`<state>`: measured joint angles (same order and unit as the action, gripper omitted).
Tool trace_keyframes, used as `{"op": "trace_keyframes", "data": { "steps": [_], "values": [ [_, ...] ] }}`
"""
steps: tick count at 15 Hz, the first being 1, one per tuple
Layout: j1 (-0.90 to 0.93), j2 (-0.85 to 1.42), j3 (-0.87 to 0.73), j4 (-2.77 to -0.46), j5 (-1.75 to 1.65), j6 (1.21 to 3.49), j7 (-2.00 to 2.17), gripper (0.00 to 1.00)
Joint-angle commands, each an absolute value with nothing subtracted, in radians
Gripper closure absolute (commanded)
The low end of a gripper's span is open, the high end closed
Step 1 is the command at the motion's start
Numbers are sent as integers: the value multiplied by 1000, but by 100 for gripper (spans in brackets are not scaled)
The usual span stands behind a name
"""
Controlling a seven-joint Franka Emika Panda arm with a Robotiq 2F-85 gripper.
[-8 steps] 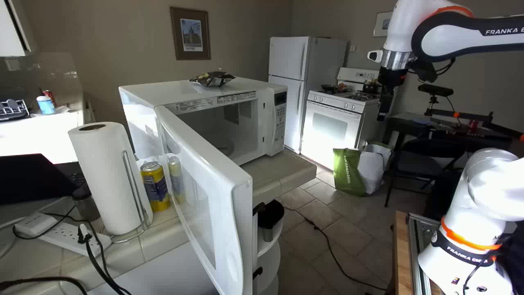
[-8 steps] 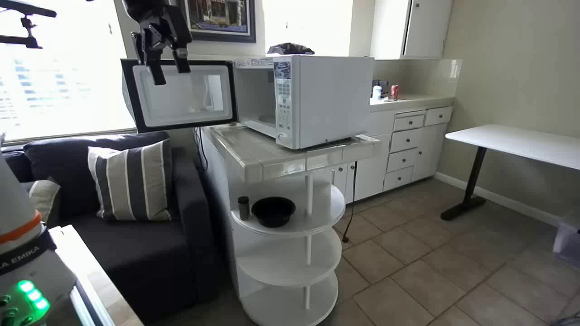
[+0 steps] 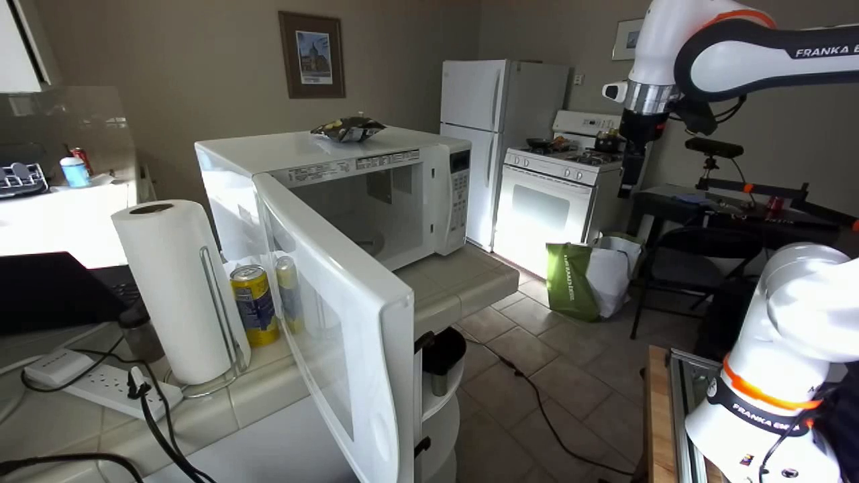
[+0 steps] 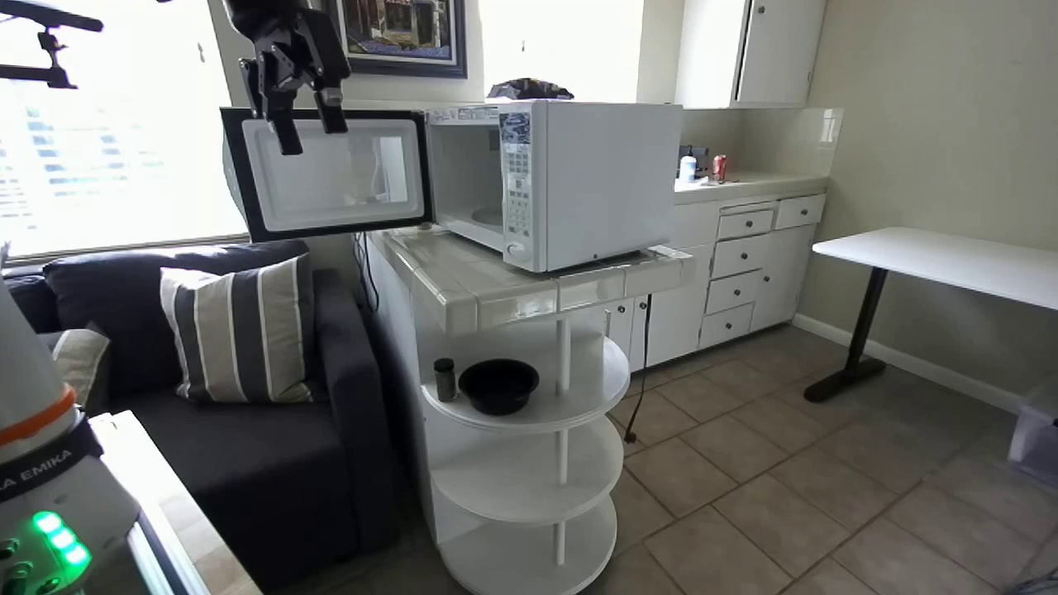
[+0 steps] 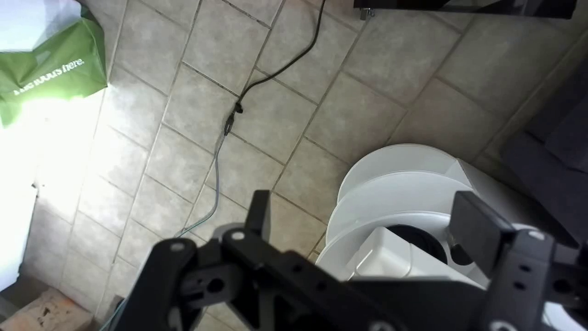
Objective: Close the microwave door.
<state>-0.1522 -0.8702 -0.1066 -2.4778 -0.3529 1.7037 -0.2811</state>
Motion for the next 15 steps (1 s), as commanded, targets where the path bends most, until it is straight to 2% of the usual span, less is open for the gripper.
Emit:
{"op": "trace_keyframes", "data": {
  "steps": [1, 7, 15],
  "values": [
    [-121, -871, -126, -2473, -369, 1693, -264, 0],
    [-73, -879, -97, -2446, -316, 1692, -260, 0],
    [182, -770, 123, -2236, -110, 1801, -187, 0]
  ]
}}
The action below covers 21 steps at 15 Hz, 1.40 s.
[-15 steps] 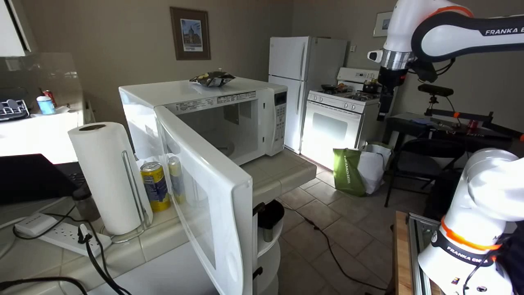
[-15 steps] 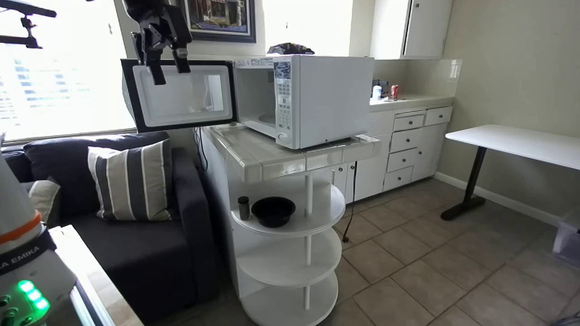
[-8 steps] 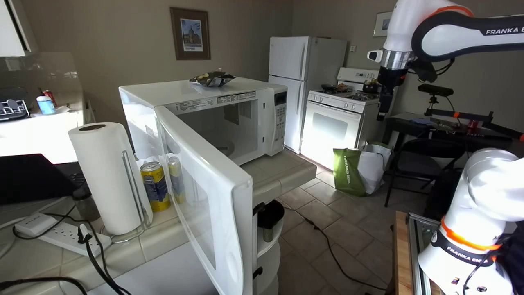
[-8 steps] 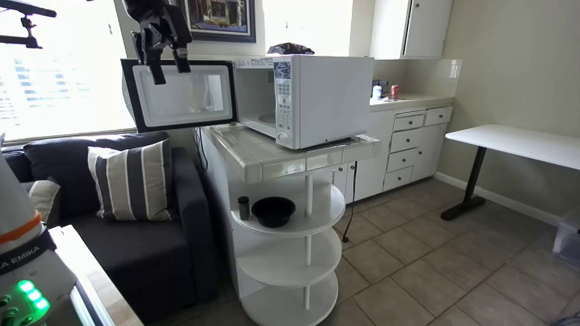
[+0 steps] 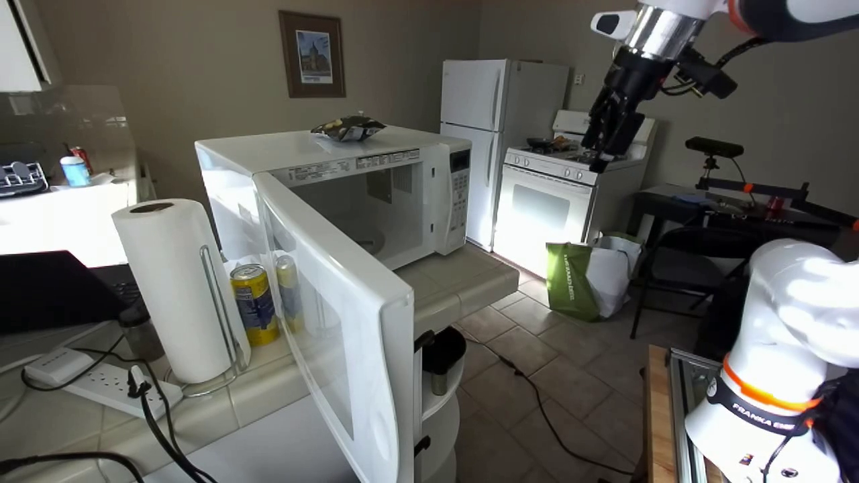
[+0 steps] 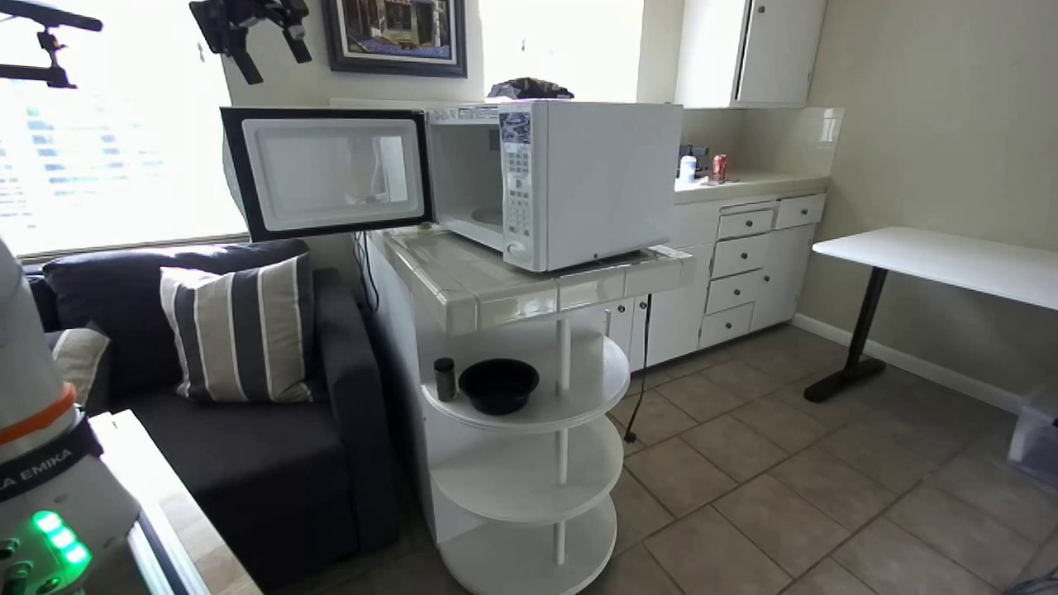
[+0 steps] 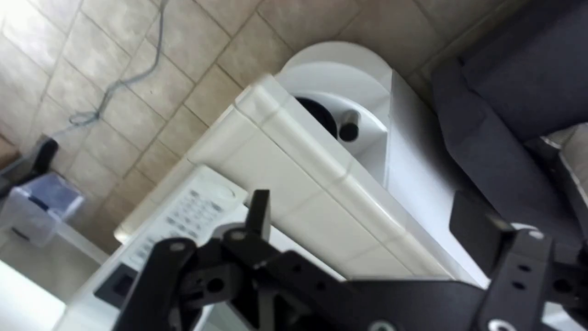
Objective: Close the microwave door.
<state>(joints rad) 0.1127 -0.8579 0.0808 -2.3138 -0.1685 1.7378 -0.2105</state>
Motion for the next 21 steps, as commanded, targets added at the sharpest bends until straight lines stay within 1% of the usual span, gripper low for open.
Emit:
{"op": "trace_keyframes", "data": {
  "steps": [1, 6, 7, 8, 10, 13, 14, 16, 17, 18, 21],
  "values": [
    [206, -738, 146, -2215, -97, 1848, -190, 0],
    [291, -536, 213, -2072, -77, 2068, -245, 0],
    [305, -489, 222, -2035, -75, 2097, -257, 25],
    [317, -438, 234, -1991, -73, 2114, -266, 25],
    [342, -353, 251, -1908, -61, 2127, -292, 42],
    [362, -234, 279, -1782, -43, 2113, -323, 65],
    [370, -203, 286, -1748, -30, 2114, -338, 74],
    [380, -143, 307, -1686, -15, 2105, -360, 87],
    [386, -115, 317, -1662, -8, 2110, -375, 96],
    [390, -89, 329, -1635, -5, 2103, -383, 99],
    [401, -20, 359, -1580, 12, 2084, -408, 100]
  ]
}}
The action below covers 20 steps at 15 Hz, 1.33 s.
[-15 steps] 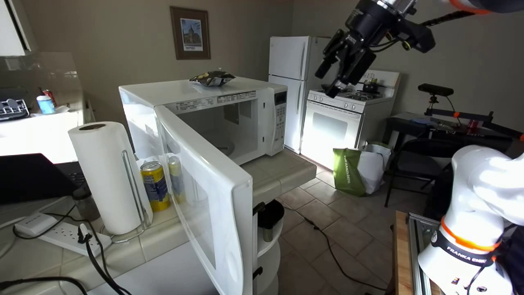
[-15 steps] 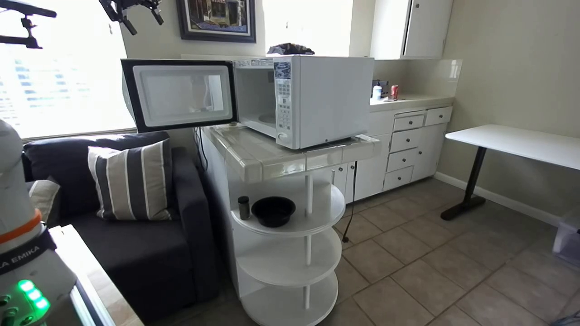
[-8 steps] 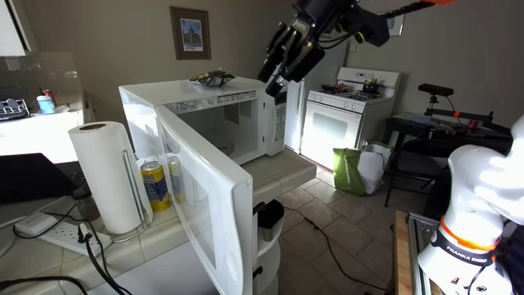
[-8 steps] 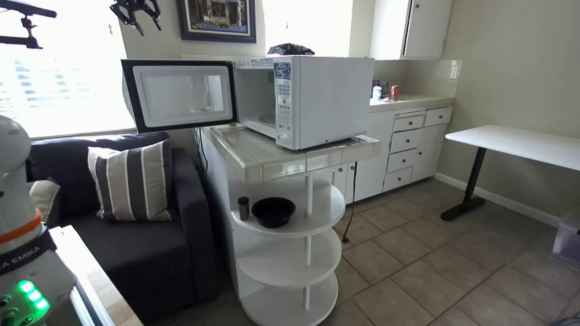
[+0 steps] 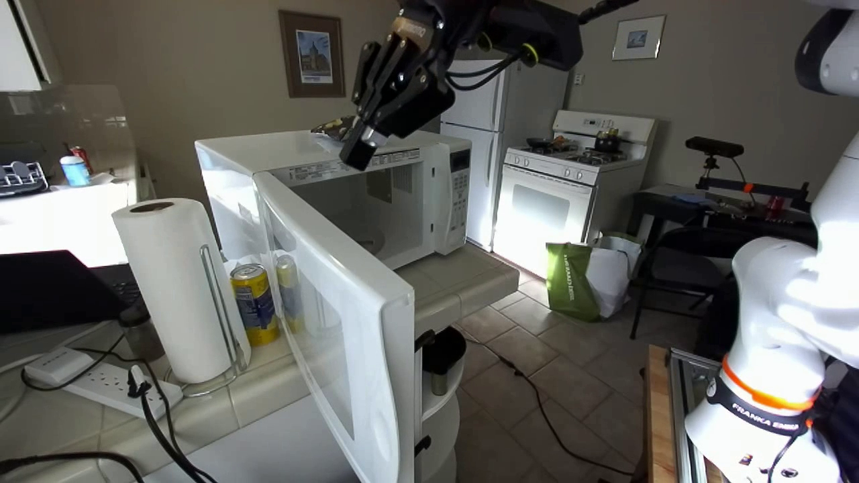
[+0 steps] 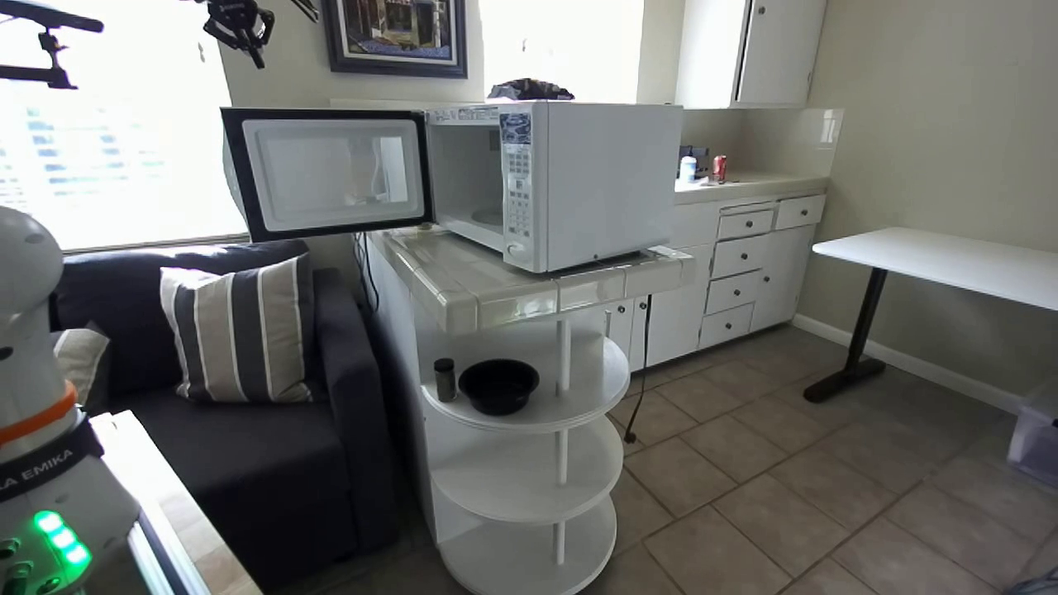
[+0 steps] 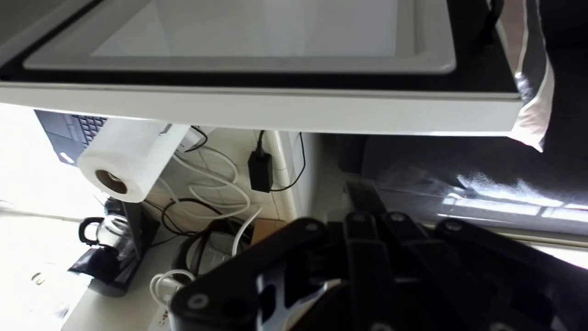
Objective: Close the microwave door.
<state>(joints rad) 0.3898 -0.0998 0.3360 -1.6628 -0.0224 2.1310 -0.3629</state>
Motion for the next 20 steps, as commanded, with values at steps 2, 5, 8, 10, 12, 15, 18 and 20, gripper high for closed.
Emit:
{"op": "trace_keyframes", "data": {
  "steps": [2, 5, 8, 10, 12, 15, 18, 20],
  "values": [
    [406, 15, 376, -1555, 11, 2063, -415, 100],
    [411, 56, 393, -1531, -4, 2028, -407, 100],
    [407, 78, 400, -1521, 0, 2002, -412, 100],
    [403, 83, 398, -1523, 7, 1996, -416, 100],
    [399, 85, 395, -1530, 9, 1998, -417, 100],
    [393, 88, 393, -1537, 13, 2003, -417, 100],
    [391, 93, 393, -1539, 15, 2000, -423, 100],
    [389, 93, 392, -1545, 23, 2001, -431, 100]
  ]
}}
